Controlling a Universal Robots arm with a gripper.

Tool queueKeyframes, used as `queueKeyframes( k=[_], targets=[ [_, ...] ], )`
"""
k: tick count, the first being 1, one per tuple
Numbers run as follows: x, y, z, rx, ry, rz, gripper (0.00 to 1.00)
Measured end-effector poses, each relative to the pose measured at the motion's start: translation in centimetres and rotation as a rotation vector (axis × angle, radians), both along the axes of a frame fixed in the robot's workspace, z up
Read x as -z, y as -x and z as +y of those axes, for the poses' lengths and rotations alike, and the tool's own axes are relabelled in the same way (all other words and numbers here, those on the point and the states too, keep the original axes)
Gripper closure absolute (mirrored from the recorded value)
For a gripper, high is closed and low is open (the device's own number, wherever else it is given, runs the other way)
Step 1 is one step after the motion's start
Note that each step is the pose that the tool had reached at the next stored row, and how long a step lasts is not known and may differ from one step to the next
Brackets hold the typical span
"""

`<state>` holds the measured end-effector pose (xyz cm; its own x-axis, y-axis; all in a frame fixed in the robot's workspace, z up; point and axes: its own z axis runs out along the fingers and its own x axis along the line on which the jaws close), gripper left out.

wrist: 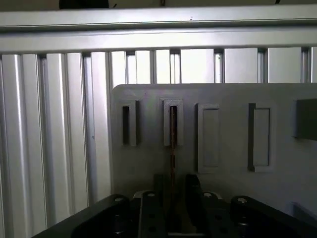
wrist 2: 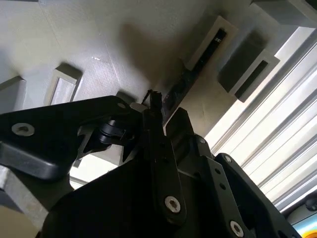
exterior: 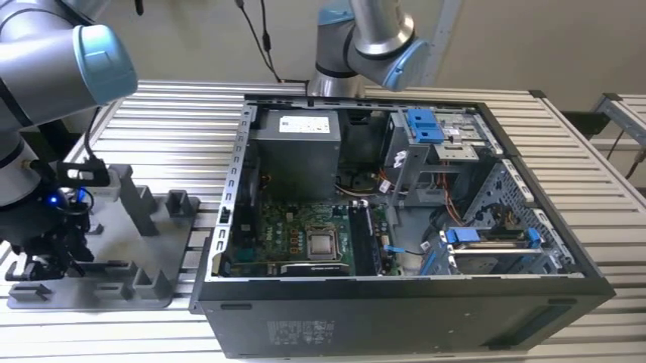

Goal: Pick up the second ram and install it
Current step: 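Pick up the second ram and move it above second insertion slot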

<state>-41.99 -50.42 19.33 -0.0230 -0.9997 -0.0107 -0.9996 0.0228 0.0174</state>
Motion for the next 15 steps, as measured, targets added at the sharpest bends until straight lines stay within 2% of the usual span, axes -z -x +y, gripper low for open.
queueKeyframes(
  k=[6,7,8,13,14,15],
  targets=[
    [0.0,0.0,0.0,-0.007,0.0,-0.0002,0.67],
    [0.0,0.0,0.0,-0.007,-0.0001,-0.0003,0.7],
    [0.0,0.0,0.0,-0.007,0.0,-0.0003,0.77],
    [0.01,0.0,0.0,-0.007,-0.0001,-0.0005,0.79],
    [0.01,0.0,0.0,-0.007,0.0,-0.0006,0.85],
    [0.0,0.0,0.0,-0.007,0.0,-0.0005,0.85]
  ],
)
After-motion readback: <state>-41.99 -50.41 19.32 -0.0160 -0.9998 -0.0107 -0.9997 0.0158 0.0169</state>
